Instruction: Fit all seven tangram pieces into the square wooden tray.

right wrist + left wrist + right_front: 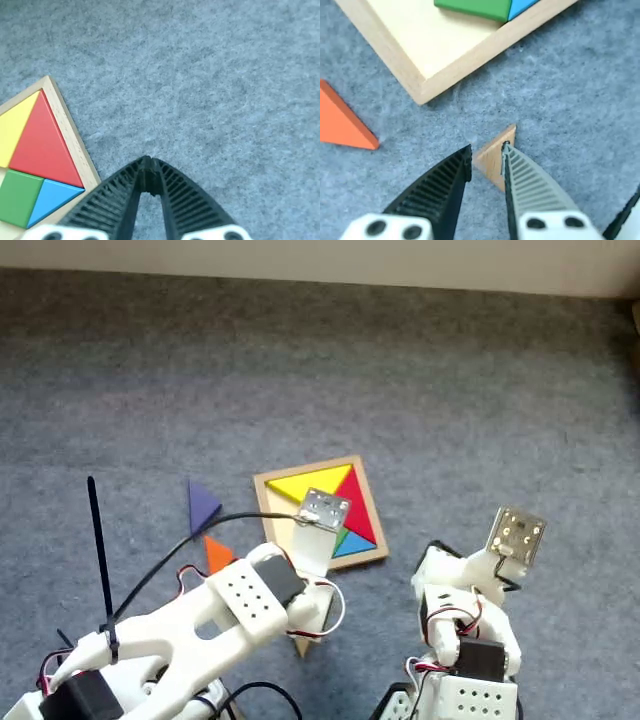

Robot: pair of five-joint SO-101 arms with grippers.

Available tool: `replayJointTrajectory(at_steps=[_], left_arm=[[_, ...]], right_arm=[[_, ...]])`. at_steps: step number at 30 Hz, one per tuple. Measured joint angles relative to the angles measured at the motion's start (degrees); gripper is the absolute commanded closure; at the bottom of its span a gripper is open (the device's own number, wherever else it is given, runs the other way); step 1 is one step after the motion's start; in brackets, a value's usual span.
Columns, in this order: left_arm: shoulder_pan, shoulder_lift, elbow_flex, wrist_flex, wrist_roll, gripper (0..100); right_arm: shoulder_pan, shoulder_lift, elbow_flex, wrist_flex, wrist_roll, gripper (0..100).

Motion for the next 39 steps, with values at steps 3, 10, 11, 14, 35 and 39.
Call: replayJointTrajectory(at_steps=[3, 10, 11, 14, 35, 39], left_arm=[[0.0, 0.0, 0.0, 0.0, 0.4, 82], [0.0, 0.0, -1.4, 6.1, 0.5, 68], [0.0, 0.0, -1.9, 7.6, 0.4, 68], [0.0, 0.0, -2.2, 10.0, -1.0, 68], [-5.4, 23.3, -11.0, 11.2, -4.9, 69], [-5.3, 23.9, -11.4, 11.2, -4.8, 77]], right_arm=[[0.0, 0.0, 0.0, 0.0, 0.0, 99.4], [0.0, 0.0, 0.0, 0.0, 0.0, 99.4], [0.0, 0.0, 0.0, 0.0, 0.0, 99.4], [0.0, 0.0, 0.0, 0.0, 0.0, 99.4], [0.0, 0.0, 0.0, 0.0, 0.0, 99.4], [0.0, 0.0, 0.0, 0.0, 0.0, 99.4]])
